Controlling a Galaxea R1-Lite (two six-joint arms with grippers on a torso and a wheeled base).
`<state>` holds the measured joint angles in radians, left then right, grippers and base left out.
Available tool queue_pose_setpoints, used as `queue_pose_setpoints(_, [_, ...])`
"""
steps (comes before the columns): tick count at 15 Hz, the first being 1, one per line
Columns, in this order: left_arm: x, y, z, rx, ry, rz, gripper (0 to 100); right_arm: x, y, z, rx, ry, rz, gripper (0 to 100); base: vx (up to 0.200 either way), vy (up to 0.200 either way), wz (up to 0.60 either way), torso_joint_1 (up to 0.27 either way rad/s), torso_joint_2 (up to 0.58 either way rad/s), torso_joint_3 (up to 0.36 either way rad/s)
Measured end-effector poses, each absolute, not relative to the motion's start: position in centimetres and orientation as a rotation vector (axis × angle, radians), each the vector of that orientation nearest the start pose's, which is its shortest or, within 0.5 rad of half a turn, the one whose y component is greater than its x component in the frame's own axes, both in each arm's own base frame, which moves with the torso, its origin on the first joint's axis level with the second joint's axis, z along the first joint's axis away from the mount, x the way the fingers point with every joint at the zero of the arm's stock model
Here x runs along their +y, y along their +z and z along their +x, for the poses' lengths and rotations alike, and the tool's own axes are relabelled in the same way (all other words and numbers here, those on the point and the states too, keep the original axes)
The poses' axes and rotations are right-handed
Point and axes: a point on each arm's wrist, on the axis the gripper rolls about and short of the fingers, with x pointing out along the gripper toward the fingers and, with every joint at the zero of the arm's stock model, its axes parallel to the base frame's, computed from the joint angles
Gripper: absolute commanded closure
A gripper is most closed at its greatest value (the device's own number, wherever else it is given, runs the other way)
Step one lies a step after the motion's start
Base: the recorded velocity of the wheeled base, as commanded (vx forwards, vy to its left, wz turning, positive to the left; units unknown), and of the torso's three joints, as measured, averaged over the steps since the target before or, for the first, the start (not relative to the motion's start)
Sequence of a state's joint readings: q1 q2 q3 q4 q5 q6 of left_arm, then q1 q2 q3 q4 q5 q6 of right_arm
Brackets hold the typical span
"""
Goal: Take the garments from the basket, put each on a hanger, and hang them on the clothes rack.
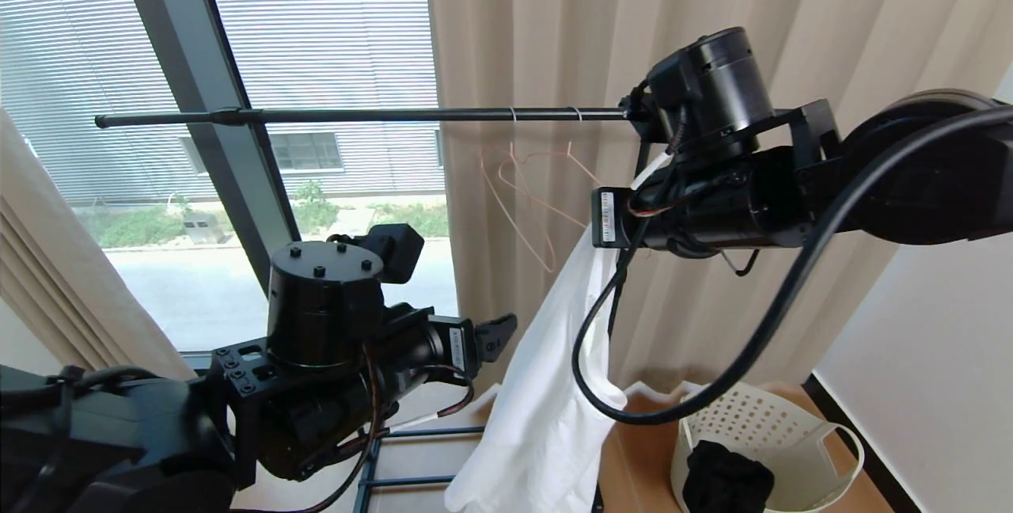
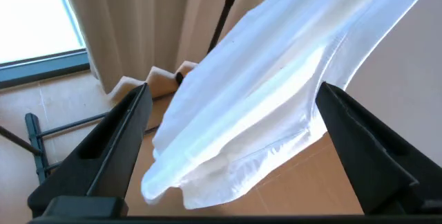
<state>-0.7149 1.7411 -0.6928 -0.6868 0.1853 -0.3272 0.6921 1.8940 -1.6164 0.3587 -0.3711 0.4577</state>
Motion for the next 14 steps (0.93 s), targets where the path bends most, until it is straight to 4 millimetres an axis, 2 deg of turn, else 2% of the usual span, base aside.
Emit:
queue_pose_setpoints(3, [-20.4,13.1,23.7,0.417,-0.413,-0.182,0,24.4,23.9,29.3,0.584,0.109,0.130,100,0.000,0.000,0.00,0.000,0.00,0.000])
queue_pose_setpoints(7, [-21.8,11.6,23.9,0.416,-0.409,-0.177,0,26.0,23.2,29.2,0.583,0.132,0.132,100,0.000,0.000,0.00,0.000,0.00,0.000])
queue_pose_setpoints(10, [-22.2,10.8,23.3,0.442,-0.429,-0.157,0,26.4,23.0,29.1,0.573,0.138,0.157,100,0.000,0.000,0.00,0.000,0.00,0.000])
queue_pose_setpoints(14, [-22.8,10.8,22.8,0.410,-0.462,-0.164,0,26.5,23.0,29.1,0.574,0.138,0.157,100,0.000,0.000,0.00,0.000,0.00,0.000])
